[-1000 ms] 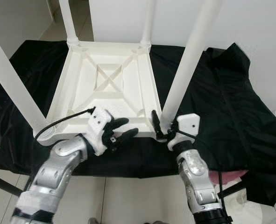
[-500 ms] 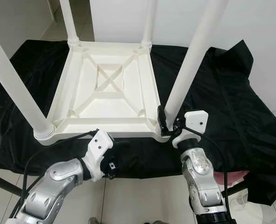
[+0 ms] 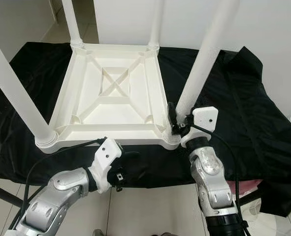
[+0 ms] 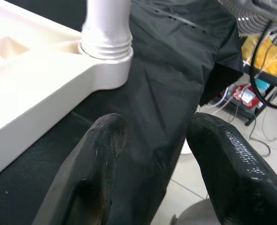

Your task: Building children table

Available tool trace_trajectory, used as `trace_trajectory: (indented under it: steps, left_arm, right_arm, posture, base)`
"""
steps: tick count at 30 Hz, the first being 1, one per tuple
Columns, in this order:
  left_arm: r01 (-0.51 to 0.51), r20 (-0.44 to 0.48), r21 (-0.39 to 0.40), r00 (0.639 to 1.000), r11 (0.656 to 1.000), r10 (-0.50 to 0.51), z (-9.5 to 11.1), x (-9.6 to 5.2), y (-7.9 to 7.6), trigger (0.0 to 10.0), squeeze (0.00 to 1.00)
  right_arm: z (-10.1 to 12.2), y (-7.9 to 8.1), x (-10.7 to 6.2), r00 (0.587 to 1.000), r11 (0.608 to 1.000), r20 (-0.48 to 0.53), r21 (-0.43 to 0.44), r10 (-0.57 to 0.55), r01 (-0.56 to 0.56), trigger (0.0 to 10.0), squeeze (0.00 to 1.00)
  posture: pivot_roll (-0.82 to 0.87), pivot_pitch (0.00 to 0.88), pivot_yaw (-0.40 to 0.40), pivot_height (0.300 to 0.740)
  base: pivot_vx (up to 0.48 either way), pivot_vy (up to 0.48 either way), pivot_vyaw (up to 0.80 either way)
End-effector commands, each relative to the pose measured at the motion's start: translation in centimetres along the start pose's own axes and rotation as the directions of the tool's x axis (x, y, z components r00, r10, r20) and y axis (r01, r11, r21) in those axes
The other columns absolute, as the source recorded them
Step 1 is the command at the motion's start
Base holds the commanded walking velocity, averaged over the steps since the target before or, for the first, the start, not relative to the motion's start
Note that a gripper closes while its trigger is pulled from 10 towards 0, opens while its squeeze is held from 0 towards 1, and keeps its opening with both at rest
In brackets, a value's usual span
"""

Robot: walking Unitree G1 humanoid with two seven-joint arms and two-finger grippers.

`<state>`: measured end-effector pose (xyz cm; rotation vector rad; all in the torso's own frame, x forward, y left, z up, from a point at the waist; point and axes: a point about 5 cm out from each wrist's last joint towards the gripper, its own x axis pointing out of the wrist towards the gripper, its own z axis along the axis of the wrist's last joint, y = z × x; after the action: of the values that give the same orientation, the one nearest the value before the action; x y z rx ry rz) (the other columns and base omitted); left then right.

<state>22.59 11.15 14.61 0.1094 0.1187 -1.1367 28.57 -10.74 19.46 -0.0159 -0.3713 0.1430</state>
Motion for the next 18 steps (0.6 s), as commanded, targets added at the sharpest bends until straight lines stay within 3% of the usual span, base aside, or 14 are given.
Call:
trace_trajectory:
  steps: [1, 9, 10, 11, 18]
  left_arm:
    - [0.104, -0.012, -0.007, 0.994, 0.995, -0.104, -0.1, 0.1, -0.9, 10.0, 0.0]
    - [0.161, -0.056, -0.031, 0.985, 0.986, -0.163, -0.7, -0.6, -1.6, 10.0, 0.0]
    - [0.171, -0.069, -0.037, 0.982, 0.985, -0.173, -0.9, -0.7, -1.7, 10.0, 0.0]
    - [0.175, -0.077, -0.041, 0.981, 0.984, -0.178, -1.0, -0.7, -1.7, 10.0, 0.0]
    - [0.182, -0.096, -0.058, 0.978, 0.982, -0.187, -1.6, -0.8, -2.0, 10.0, 0.0]
  right_arm:
    - [-0.1, -0.3, 0.1, 1.0, 1.0, -0.011, -0.012, -0.014, 0.014, 10.0, 0.0]
    - [0.7, 0.0, 0.9, 1.0, 1.0, 0.011, -0.006, -0.004, 0.004, 10.0, 0.0]
    - [1.0, 0.1, 1.2, 1.0, 1.0, 0.02, -0.006, -0.002, 0.002, 8.6, 0.0]
    - [1.2, 0.1, 1.3, 1.0, 1.0, 0.026, -0.006, -0.001, 0.001, 10.0, 0.0]
    - [1.7, 0.2, 1.7, 0.999, 1.0, 0.039, -0.015, 0.006, -0.005, 10.0, 0.0]
  posture:
    - [0.0, 0.082, -0.047, 0.74]
    - [0.0, 0.08, -0.049, 0.74]
    - [0.0, 0.079, -0.047, 0.74]
    - [0.0, 0.079, -0.047, 0.74]
    - [0.01, 0.088, -0.051, 0.74]
  base:
    - [0.0, 0.0, 0.0]
    - [0.0, 0.0, 0.0]
    - [0.0, 0.0, 0.0]
    - [0.0, 0.0, 0.0]
    - [0.0, 0.0, 0.0]
